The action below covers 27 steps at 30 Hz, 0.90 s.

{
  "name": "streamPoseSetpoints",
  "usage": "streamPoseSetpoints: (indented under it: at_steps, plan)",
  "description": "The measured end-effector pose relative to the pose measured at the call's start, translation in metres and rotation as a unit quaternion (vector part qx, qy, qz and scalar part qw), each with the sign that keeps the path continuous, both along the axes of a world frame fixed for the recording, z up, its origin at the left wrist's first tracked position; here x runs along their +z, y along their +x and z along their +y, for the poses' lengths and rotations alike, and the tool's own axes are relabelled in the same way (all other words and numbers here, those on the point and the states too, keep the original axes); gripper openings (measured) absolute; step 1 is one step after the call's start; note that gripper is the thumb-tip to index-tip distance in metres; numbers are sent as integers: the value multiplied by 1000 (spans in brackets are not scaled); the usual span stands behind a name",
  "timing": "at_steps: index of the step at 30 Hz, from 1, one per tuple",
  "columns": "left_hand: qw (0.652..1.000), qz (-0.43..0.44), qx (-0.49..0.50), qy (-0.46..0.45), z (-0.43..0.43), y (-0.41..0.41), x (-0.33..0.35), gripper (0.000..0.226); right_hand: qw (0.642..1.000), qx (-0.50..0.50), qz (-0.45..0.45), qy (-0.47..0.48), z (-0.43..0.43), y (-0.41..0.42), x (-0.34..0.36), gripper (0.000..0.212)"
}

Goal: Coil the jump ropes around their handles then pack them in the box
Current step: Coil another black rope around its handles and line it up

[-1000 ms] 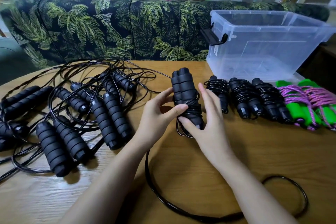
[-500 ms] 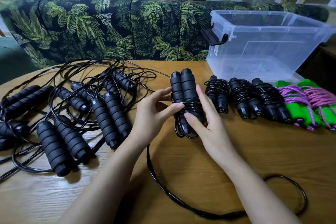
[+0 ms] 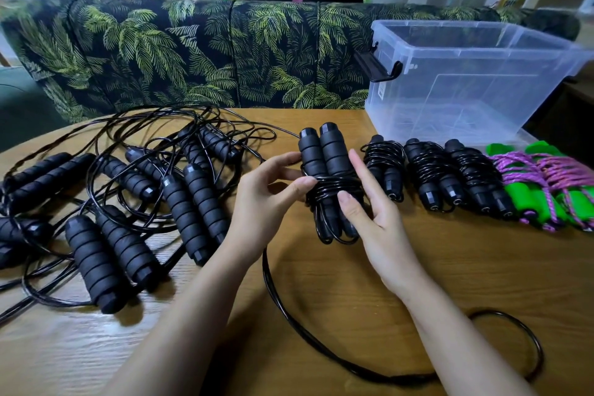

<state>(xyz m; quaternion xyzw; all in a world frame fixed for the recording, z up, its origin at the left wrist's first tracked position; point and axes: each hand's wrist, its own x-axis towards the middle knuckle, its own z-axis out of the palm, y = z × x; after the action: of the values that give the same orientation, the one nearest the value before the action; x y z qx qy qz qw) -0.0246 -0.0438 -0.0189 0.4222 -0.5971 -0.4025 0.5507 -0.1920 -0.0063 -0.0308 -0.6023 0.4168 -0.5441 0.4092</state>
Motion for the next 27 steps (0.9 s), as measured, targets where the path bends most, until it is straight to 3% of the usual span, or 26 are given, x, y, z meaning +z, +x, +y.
streamPoseSetpoints:
  at_steps: [5,8,14,18,27]
  plan:
    - [997,59,-24,37,-1,-3,-1,65,1000,6,18,-17,0,0,0,57]
    - [997,60,-42,35,-1,-3,-1,59,999,-3,35,-25,-2,0,-2,56]
    - [997,19,72,0,-2,-2,-8,59,963,-99,221,-117,-4,8,-14,54]
    - [995,-31,91,-19,-3,-4,-9,55,927,-131,326,-129,0,13,-16,70]
    - [998,-63,13,-10,4,-8,-4,69,879,-229,403,-112,-1,12,-17,99]
